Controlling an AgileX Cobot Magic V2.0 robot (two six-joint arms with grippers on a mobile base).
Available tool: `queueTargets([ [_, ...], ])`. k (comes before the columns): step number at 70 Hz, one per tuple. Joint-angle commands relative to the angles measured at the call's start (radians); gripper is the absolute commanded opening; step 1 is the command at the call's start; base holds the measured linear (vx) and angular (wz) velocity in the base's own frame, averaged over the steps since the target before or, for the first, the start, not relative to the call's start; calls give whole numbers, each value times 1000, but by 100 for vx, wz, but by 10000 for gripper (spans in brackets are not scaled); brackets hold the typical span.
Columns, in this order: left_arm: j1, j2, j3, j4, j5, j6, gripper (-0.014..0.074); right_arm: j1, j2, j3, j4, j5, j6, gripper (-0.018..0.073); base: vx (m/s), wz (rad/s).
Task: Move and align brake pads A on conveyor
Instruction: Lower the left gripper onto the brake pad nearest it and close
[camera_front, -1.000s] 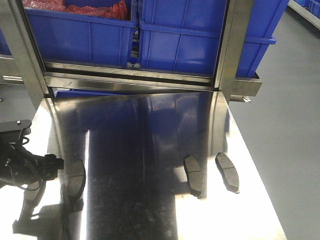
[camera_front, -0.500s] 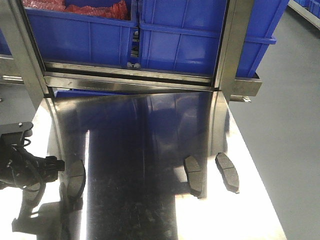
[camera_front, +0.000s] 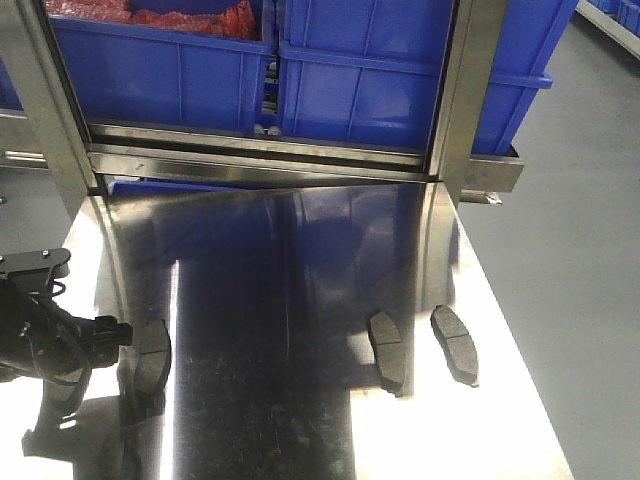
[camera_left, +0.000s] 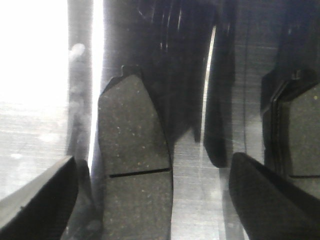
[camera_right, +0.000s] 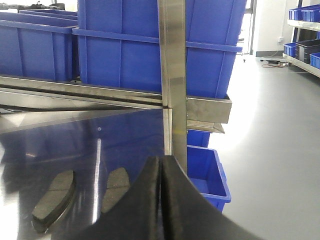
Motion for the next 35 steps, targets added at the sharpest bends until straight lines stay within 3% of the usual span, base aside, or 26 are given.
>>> queueTargets([
  [1, -6, -28, -30, 2, -25, -6, 575, -4, -16, 22, -6, -75, -3, -8, 0, 0],
  [18, -6, 1, -30, -1, -15, -6, 566, -4, -16, 22, -6, -75, -3, -8, 0, 0],
  [35, -6, 0, -30, -2, -21, -9, 430, -4, -16, 22, -6, -75, -3, -8, 0, 0],
])
